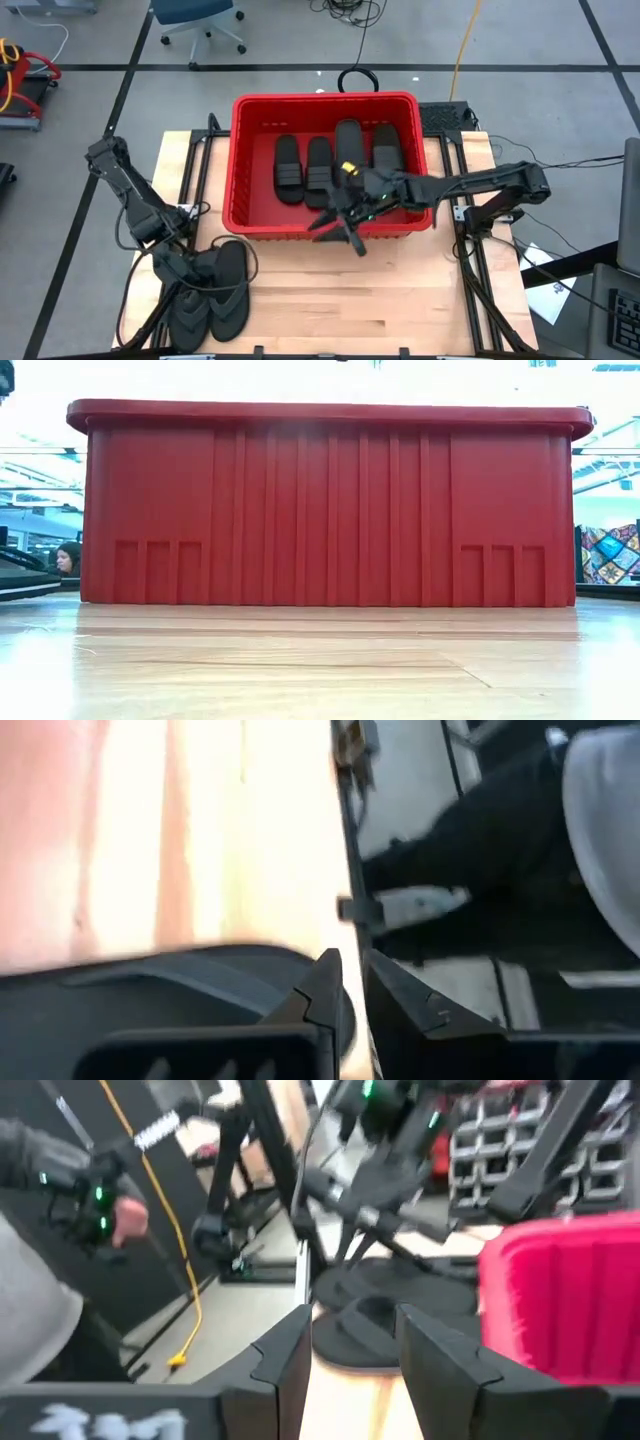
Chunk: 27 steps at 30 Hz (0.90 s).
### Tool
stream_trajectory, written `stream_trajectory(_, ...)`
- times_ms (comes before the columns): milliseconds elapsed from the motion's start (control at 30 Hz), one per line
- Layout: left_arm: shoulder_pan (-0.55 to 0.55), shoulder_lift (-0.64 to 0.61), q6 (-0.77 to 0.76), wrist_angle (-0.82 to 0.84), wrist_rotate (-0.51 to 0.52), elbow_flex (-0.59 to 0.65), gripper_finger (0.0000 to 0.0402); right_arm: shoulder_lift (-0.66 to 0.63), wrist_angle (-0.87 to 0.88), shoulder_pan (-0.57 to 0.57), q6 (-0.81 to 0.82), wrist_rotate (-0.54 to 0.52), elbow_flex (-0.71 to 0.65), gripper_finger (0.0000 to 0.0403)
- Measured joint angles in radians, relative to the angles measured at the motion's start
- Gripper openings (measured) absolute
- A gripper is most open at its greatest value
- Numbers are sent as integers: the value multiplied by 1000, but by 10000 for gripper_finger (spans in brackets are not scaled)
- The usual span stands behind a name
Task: Pick and place slides into bin
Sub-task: Put the black slipper into the red bin
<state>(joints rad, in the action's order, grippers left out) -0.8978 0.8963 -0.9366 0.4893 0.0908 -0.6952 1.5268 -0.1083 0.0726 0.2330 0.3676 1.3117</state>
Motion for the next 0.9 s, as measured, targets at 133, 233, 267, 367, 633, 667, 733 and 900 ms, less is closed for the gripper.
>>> stream_trajectory(133,-2,-1,-5,5,36,0,23,73,-1,18,-10,3,0,137)
stream_trajectory(233,-2,-6,-34,0,60,0,11,126,-63,17,-17,28,-1,137)
stream_trajectory(267,-2,-7,-52,-5,63,0,7,143,-92,17,-17,31,-1,137)
stream_trajectory(367,-1,-7,-129,-10,43,0,1,176,-151,17,-17,27,-1,137)
stream_trajectory(633,-7,3,-242,-8,-47,0,58,127,-174,2,-17,-30,0,137)
stream_trajectory(667,-2,16,-254,-8,-37,0,71,118,-167,0,-17,-30,0,137)
stream_trajectory(733,7,58,-287,5,-39,0,98,106,-154,-5,-18,-28,0,137)
stream_trajectory(900,5,217,-321,-18,-69,0,170,67,-119,-25,-36,-47,0,137)
